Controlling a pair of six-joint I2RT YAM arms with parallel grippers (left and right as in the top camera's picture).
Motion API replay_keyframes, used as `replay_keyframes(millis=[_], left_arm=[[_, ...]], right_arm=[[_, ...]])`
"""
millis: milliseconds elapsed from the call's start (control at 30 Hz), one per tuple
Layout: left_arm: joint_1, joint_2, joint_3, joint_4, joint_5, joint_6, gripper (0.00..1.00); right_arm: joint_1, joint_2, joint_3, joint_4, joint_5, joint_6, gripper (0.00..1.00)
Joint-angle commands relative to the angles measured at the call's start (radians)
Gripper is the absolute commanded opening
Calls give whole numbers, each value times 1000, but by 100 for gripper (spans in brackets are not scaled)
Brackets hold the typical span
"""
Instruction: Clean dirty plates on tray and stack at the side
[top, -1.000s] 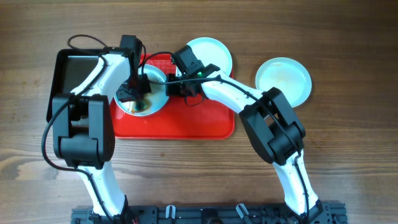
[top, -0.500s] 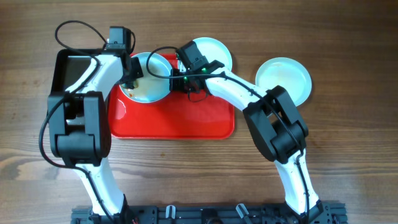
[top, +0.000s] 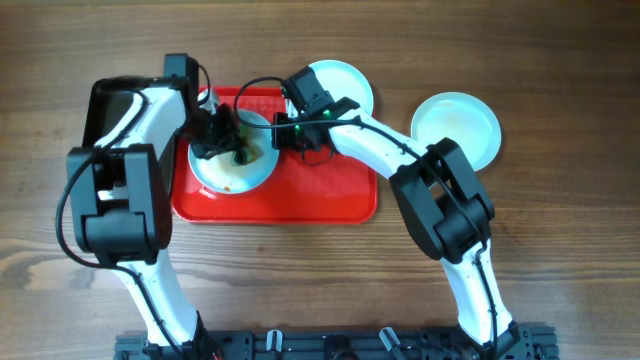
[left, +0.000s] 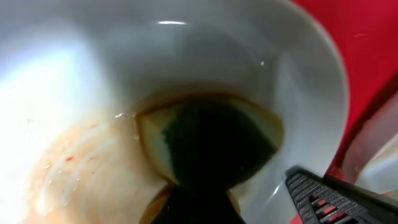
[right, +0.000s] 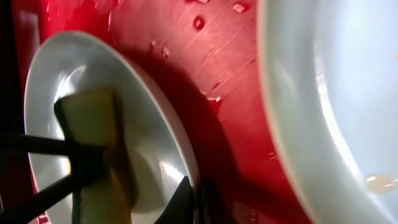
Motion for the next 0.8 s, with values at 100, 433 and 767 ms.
replay_keyframes(millis=[100,433,767], left_arm=[[60,53,-39,-102,12,-35,4],[21,53,-39,-29,-455,-101,4],[19,53,-39,3,-528,-101,4]], right_arm=[[6,42,-13,-2,-2,-4,4],[6,42,-13,-10,-5,-4,4],[6,42,-13,-20,-6,-5,4]])
